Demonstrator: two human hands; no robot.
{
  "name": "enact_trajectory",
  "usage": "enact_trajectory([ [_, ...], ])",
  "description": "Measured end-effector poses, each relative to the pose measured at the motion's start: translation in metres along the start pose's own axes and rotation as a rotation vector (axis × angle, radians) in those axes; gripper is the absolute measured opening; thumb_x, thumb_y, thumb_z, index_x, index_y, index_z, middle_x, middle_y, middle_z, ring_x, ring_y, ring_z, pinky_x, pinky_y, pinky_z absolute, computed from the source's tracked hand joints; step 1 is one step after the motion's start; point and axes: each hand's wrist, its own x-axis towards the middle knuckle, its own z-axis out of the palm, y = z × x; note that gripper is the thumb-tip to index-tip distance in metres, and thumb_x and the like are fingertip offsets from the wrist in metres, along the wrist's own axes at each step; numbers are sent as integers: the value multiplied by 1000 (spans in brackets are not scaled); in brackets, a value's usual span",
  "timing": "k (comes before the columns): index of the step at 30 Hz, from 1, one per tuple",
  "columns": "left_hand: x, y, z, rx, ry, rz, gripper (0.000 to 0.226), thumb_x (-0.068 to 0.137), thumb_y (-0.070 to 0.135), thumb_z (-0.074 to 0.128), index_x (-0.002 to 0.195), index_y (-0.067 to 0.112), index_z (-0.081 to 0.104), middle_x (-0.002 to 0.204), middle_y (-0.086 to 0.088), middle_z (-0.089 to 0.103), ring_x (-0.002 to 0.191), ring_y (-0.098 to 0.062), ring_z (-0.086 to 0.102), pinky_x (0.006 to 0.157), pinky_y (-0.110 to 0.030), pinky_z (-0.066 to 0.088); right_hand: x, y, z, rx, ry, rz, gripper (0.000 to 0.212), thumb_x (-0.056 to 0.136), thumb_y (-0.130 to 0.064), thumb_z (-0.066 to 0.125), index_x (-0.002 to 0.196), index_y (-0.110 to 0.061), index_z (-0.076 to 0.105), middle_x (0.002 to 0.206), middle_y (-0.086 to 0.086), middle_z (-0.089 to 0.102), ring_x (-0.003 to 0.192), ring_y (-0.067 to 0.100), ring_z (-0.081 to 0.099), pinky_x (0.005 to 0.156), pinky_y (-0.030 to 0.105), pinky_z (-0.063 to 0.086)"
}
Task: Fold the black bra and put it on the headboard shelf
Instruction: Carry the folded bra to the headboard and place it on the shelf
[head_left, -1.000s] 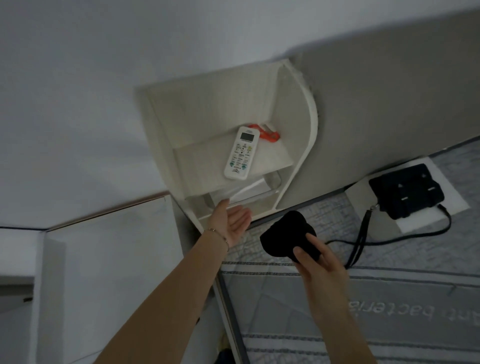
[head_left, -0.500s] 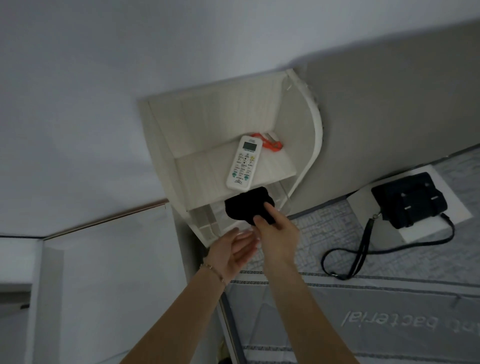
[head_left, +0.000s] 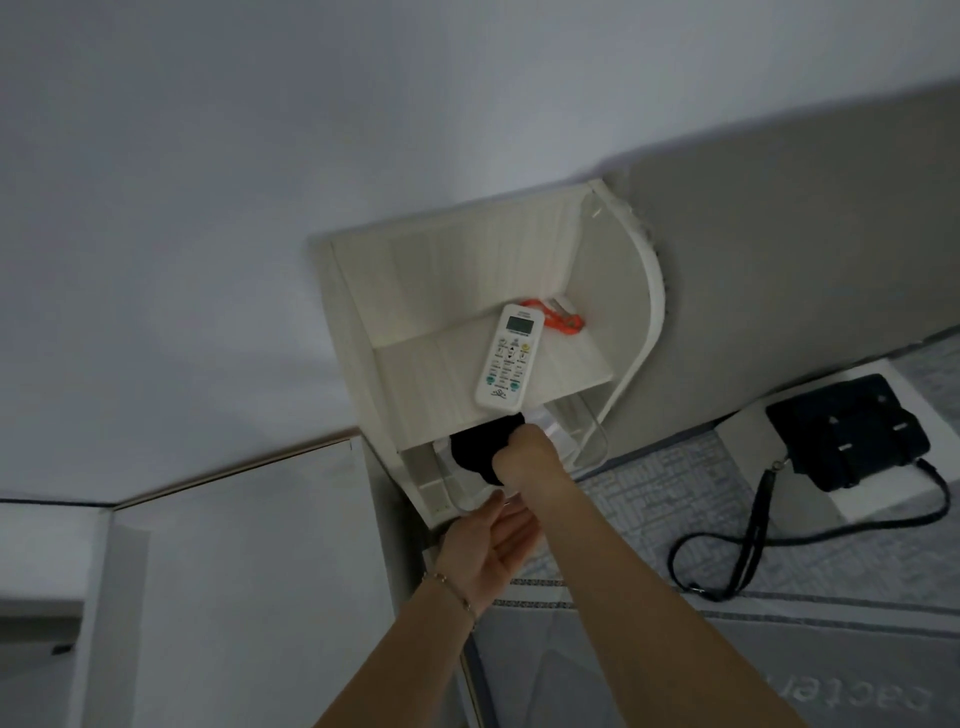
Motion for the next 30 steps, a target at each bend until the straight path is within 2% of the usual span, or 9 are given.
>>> enact_trajectory([
  [2, 0, 0, -1, -24, -4, 5, 34, 103, 21, 52, 114, -9, 63, 126, -27, 65, 125, -37, 59, 113, -45, 42, -5, -1, -4, -227, -1, -73, 22, 87, -3, 44, 68, -12, 41, 88, 13, 56, 113, 31, 55, 97, 36, 41],
  [3, 0, 1, -2, -34, -4, 11, 35, 103, 22, 52, 113, -10, 62, 125, -28, 65, 123, -37, 60, 112, -46, 42, -6, 3, -5, -286, 0, -131, 21, 85, -8, 41, 65, -14, 37, 86, 13, 56, 108, 29, 56, 96, 39, 44],
  [5, 0, 2, -1, -63, -11, 21, 35, 102, 22, 52, 111, -10, 62, 119, -28, 67, 114, -37, 63, 110, -46, 43, -15, 12, -7, -265, 51, -194, 25, 81, -5, 42, 59, -14, 34, 70, 7, 45, 80, 24, 52, 66, 28, 43],
  [8, -2, 1, -1, -70, -28, 33, 36, 102, 22, 51, 107, -11, 64, 106, -26, 72, 104, -35, 67, 103, -46, 49, -39, 31, -7, 177, 325, -235, 25, 80, 16, 47, 89, 7, 68, 91, 13, 67, 85, 21, 61, 71, 27, 48],
  [11, -4, 0, -2, -49, -27, 27, 37, 103, 23, 50, 108, -12, 64, 109, -26, 70, 111, -36, 63, 95, -44, 53, -70, 53, -2, 759, 626, -30, 41, 89, 12, 49, 118, -9, 67, 116, 4, 68, 98, 14, 63, 86, 25, 49],
  [15, -8, -1, -2, -40, -51, 26, 30, 102, 18, 51, 112, -8, 62, 114, -22, 66, 111, -32, 61, 105, -41, 44, -69, 69, 0, 1170, 347, 242, 49, 93, 11, 44, 140, 1, 48, 139, 19, 55, 114, 31, 59, 104, 38, 46],
  [19, -2, 2, -5, -61, -51, 43, 30, 100, 6, 53, 127, -8, 58, 127, -23, 64, 114, -30, 62, 106, -41, 44, -57, 63, -1, 1297, 127, 223, 52, 87, 24, 35, 110, -15, 60, 102, 12, 58, 101, 21, 58, 95, 33, 45],
  [23, 1, 11, -3, -27, -62, 69, 27, 96, -1, 57, 122, -6, 61, 117, -20, 70, 111, -29, 65, 98, -39, 53, -37, 64, 1, 1379, 112, 254, 65, 92, 23, 36, 151, -2, 32, 155, 17, 39, 140, 29, 43, 105, 31, 38],
  [30, 9, 33, 6, 42, -58, 122, 28, 97, -3, 54, 124, -4, 61, 118, -17, 70, 109, -26, 66, 89, -33, 57, -21, 50, -5, 1403, 85, 215, 74, 85, 26, 36, 153, -3, 29, 157, 19, 35, 140, 31, 42, 109, 38, 41],
])
